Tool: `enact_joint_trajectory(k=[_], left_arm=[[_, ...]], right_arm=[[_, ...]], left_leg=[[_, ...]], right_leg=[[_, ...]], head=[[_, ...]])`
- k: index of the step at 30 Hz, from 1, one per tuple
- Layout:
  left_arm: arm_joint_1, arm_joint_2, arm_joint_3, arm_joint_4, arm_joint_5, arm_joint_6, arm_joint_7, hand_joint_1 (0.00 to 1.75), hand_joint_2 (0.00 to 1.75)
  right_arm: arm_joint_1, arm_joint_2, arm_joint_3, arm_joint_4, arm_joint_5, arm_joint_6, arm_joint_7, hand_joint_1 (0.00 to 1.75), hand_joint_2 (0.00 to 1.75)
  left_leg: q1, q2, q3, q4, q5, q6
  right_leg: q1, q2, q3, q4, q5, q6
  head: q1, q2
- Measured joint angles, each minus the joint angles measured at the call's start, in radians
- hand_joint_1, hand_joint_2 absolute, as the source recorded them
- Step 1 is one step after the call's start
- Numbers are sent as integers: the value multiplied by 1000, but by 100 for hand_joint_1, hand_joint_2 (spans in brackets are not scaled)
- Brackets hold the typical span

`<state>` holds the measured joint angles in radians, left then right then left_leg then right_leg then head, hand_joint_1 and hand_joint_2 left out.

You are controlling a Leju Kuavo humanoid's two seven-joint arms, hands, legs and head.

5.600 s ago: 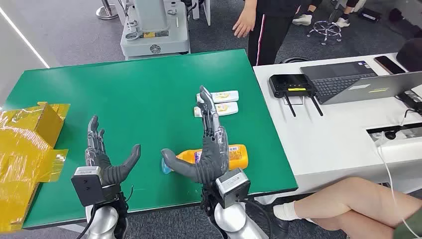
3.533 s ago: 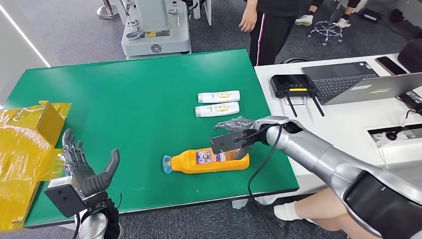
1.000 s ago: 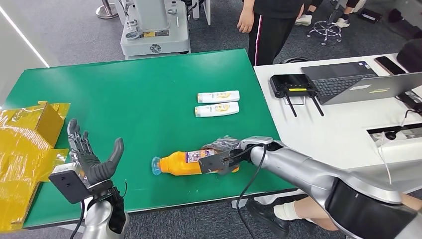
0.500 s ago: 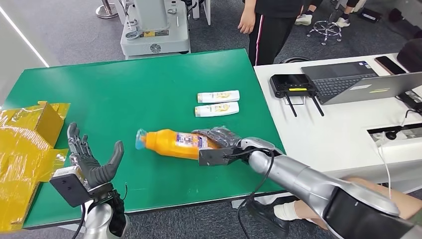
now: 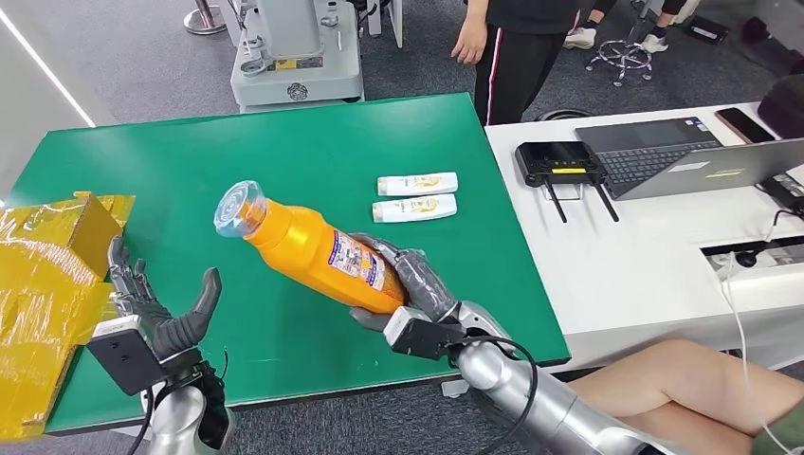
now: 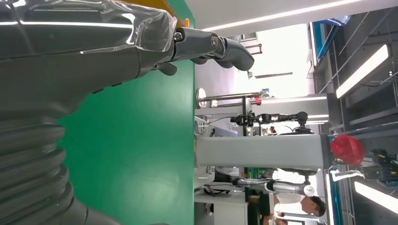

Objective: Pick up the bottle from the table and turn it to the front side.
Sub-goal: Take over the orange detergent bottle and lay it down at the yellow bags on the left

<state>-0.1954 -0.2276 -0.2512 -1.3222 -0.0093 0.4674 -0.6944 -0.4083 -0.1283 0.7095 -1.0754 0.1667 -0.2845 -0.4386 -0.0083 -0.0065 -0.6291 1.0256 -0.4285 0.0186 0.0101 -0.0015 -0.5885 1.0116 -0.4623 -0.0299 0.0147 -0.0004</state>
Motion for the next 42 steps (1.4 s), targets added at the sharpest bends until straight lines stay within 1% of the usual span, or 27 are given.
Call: enact_joint_trajectory(k=[3,5,7,10,15,20,24,26,31,34,39,42], left_arm=[[-4,-1,0,0,-13,-26,21,0,175],[-11,-3,-2,0,-26,-45,40,0,175],[-20,-6,-8,0,-37,-59,53,0,175],[-28,-13,-21,0,-60,-70,65,0,175],[-41,-23,-50,0,-99,-137,100,0,175],[-84,-23,-99,19,-83,-252,121,0,175],[-110,-22,-127,38,-75,-271,124,0,175],[-117,-21,-135,45,-63,-288,126,0,175],[-144,-16,-167,53,-7,-403,158,0,175],[-161,-10,-182,58,13,-453,173,0,175],[-182,-3,-197,77,37,-505,179,0,175],[-213,-8,-214,108,59,-530,179,0,175]], right_arm=[[69,28,-35,-77,1,-70,-56,175,175],[117,47,-49,-137,3,-117,-75,175,175],[149,60,-56,-179,8,-138,-77,175,175],[165,74,-71,-198,32,-138,-71,175,175],[139,89,-125,-142,126,-103,-49,175,175],[106,90,-193,-47,183,-54,-46,175,175],[89,90,-229,-1,186,-43,-48,175,175],[84,90,-236,13,187,-37,-48,175,175],[56,87,-238,58,209,-10,-47,175,175],[32,78,-239,87,222,-2,-45,175,175],[4,63,-247,119,222,16,-52,175,175],[-46,78,-244,170,218,26,-84,175,175]], left_leg=[[0,-1,0,0,0,0],[0,-1,0,0,0,0],[0,0,0,0,0,0],[0,1,0,0,-1,1],[0,1,0,0,0,1],[-1,0,0,1,0,1],[-1,1,0,1,0,2],[-1,1,0,1,0,2],[-1,1,-1,1,0,2],[-1,1,0,1,0,2],[-1,1,-1,1,0,2],[-1,1,-2,1,0,2]], right_leg=[[0,-1,0,0,0,0],[0,-1,0,0,0,0],[0,0,0,0,0,0],[0,1,0,0,0,0],[0,0,0,0,0,0],[-1,0,0,0,1,1],[-1,0,0,0,1,1],[-1,0,0,0,1,1],[-1,0,-1,0,1,1],[-1,0,-1,0,1,1],[-1,1,-1,0,1,1],[-1,1,-1,0,1,1]], head=[[0,0],[0,0],[0,0],[0,0],[0,0],[0,0],[0,0],[0,0],[0,0],[0,0],[0,0],[0,0]])
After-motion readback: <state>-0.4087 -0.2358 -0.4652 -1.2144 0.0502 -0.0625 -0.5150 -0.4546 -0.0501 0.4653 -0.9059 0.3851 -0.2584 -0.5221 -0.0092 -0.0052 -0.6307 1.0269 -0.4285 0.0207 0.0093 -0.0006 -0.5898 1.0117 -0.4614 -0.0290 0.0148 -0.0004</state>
